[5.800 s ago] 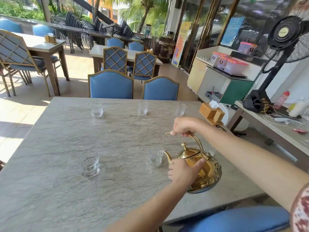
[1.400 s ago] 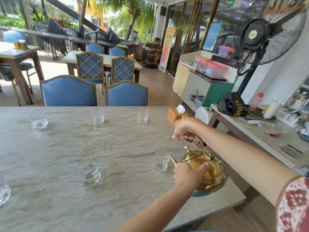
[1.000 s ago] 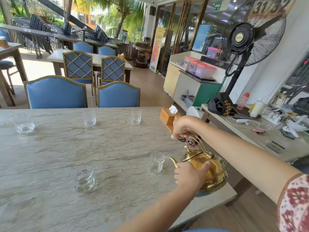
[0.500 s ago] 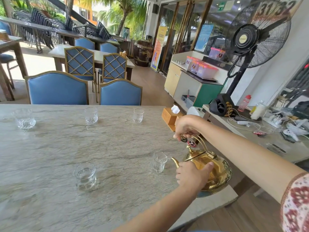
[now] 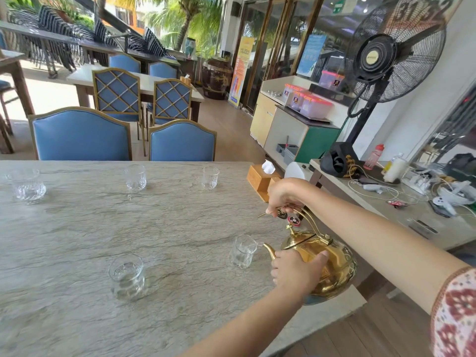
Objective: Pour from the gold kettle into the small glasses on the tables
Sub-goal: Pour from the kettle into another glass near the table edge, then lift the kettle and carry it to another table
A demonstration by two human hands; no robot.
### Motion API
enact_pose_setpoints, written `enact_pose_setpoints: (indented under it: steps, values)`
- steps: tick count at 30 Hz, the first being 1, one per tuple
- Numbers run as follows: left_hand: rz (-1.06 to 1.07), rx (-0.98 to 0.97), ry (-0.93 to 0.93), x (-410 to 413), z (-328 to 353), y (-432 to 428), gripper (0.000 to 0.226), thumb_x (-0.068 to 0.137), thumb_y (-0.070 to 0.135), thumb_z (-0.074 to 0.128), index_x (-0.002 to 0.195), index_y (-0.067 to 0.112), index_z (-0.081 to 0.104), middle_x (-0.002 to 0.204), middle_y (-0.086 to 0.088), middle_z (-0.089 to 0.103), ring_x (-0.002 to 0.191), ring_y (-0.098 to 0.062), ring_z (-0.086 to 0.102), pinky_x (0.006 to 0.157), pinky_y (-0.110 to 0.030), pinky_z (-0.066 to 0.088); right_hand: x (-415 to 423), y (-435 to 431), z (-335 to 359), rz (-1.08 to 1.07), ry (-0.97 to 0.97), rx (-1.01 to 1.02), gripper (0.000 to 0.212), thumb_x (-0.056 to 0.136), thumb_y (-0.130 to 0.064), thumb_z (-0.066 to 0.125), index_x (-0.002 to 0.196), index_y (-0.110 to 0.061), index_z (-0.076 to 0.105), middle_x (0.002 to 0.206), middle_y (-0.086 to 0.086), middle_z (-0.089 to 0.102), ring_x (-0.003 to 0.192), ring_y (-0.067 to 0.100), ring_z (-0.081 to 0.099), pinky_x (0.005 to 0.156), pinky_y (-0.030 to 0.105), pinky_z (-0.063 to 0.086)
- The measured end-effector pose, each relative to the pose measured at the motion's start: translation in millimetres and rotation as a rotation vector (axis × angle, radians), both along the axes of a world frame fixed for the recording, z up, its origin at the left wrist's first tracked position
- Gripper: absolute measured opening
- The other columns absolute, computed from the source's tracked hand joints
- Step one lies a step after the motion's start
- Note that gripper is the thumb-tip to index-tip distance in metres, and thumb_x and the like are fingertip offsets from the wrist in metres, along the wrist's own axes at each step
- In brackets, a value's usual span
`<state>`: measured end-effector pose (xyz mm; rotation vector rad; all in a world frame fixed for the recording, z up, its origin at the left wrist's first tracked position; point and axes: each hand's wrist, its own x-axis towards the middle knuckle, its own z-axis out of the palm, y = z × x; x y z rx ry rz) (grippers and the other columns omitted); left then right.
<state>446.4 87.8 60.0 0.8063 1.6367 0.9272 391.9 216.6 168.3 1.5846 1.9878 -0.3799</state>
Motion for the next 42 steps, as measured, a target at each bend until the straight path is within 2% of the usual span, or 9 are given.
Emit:
enact_pose_setpoints:
  steps: [8, 14, 18, 21, 23, 28, 34, 37, 42]
  values:
    - [-0.017, -0.009, 0.013, -2.6, -4.1, -3.3, 0.105, 0.078, 0.071, 0.066, 0.147, -0.005, 0.044, 0.149, -0.021, 0.045, 0.139, -0.039, 0.048, 0.116, -0.051, 0.044, 0.1, 0.6, -5.7, 0.008, -0.006, 0.002, 0.027, 0.098, -0.031, 0.05, 0.103, -0.009, 0.064, 0.054, 0.004, 0.041, 0.046, 0.016, 0.038, 0.05, 0.026, 0.035]
    - [-0.013, -0.015, 0.091, -1.8, -11.9, -9.6, 0.105, 0.083, 0.065, 0.069, 0.153, -0.004, 0.033, 0.152, -0.021, 0.042, 0.142, -0.039, 0.046, 0.119, -0.051, 0.042, 12.6, -6.2, -10.1, -0.001, 0.117, 0.03, 0.021, 0.096, -0.027, 0.053, 0.092, -0.007, 0.062, 0.057, 0.004, 0.045, 0.045, 0.014, 0.039, 0.047, 0.025, 0.035]
    - [-0.058, -0.033, 0.282, 2.9, -18.3, -22.7, 0.109, 0.089, 0.057, 0.07, 0.161, -0.006, 0.016, 0.162, -0.023, 0.031, 0.153, -0.038, 0.03, 0.127, -0.048, 0.03, 37.8, -19.1, -13.7, -0.034, 0.302, 0.05, 0.025, 0.096, -0.025, 0.055, 0.103, -0.003, 0.064, 0.062, 0.003, 0.048, 0.043, 0.012, 0.042, 0.043, 0.022, 0.038]
    - [-0.094, -0.039, 0.406, 7.7, -27.9, -26.4, 0.117, 0.088, 0.052, 0.073, 0.163, -0.006, 0.005, 0.168, -0.021, 0.021, 0.158, -0.037, 0.019, 0.131, -0.045, 0.022, 70.2, -29.6, -22.8, -0.064, 0.491, 0.064, 0.02, 0.096, -0.022, 0.055, 0.091, -0.004, 0.061, 0.062, 0.004, 0.049, 0.041, 0.013, 0.044, 0.041, 0.021, 0.039]
    - [-0.114, -0.044, 0.463, 16.8, -34.4, -25.4, 0.118, 0.085, 0.049, 0.078, 0.163, -0.005, 0.008, 0.168, -0.02, 0.02, 0.158, -0.037, 0.018, 0.131, -0.046, 0.02, 100.0, -33.7, -33.4, -0.1, 0.622, 0.073, 0.022, 0.096, -0.024, 0.053, 0.083, -0.007, 0.057, 0.06, 0.005, 0.048, 0.04, 0.014, 0.045, 0.041, 0.021, 0.038]
    - [-0.188, 0.03, 0.615, 50.5, -49.1, -11.0, 0.116, 0.083, 0.044, 0.08, 0.162, -0.001, 0.008, 0.168, -0.02, 0.019, 0.158, -0.039, 0.016, 0.131, -0.046, 0.018, 174.8, -33.5, -55.0, -0.201, 0.924, 0.121, 0.029, 0.095, -0.026, 0.055, 0.111, -0.004, 0.063, 0.061, 0.004, 0.053, 0.043, 0.014, 0.048, 0.043, 0.027, 0.039]
    - [-0.343, 0.112, 0.67, 152.0, -54.8, 33.9, 0.12, 0.09, 0.04, 0.074, 0.163, -0.003, -0.011, 0.174, -0.023, -0.008, 0.163, -0.04, -0.012, 0.134, -0.043, 0.0, 300.9, -14.5, -78.0, -0.345, 1.324, 0.131, 0.019, 0.094, -0.017, 0.058, 0.079, -0.005, 0.059, 0.052, 0.002, 0.044, 0.037, 0.011, 0.035, 0.036, 0.024, 0.028]
    - [-0.403, 0.145, 0.685, 201.9, -59.0, 59.2, 0.125, 0.087, 0.044, 0.077, 0.164, -0.001, -0.011, 0.175, -0.019, -0.009, 0.164, -0.034, -0.008, 0.134, -0.04, 0.005, 360.4, -2.2, -83.7, -0.386, 1.48, 0.106, 0.02, 0.096, -0.012, 0.053, 0.078, -0.003, 0.056, 0.051, 0.005, 0.041, 0.037, 0.011, 0.033, 0.037, 0.025, 0.025]
    - [-0.491, 0.175, 0.661, 272.6, -73.3, 105.1, 0.125, 0.087, 0.043, 0.077, 0.164, 0.006, -0.015, 0.176, -0.008, -0.008, 0.165, -0.025, -0.005, 0.134, -0.034, 0.007, 441.0, 28.1, -101.8, -0.47, 1.573, 0.086, 0.026, 0.099, -0.015, 0.05, 0.075, -0.006, 0.054, 0.05, 0.0, 0.042, 0.04, 0.01, 0.033, 0.039, 0.023, 0.027]
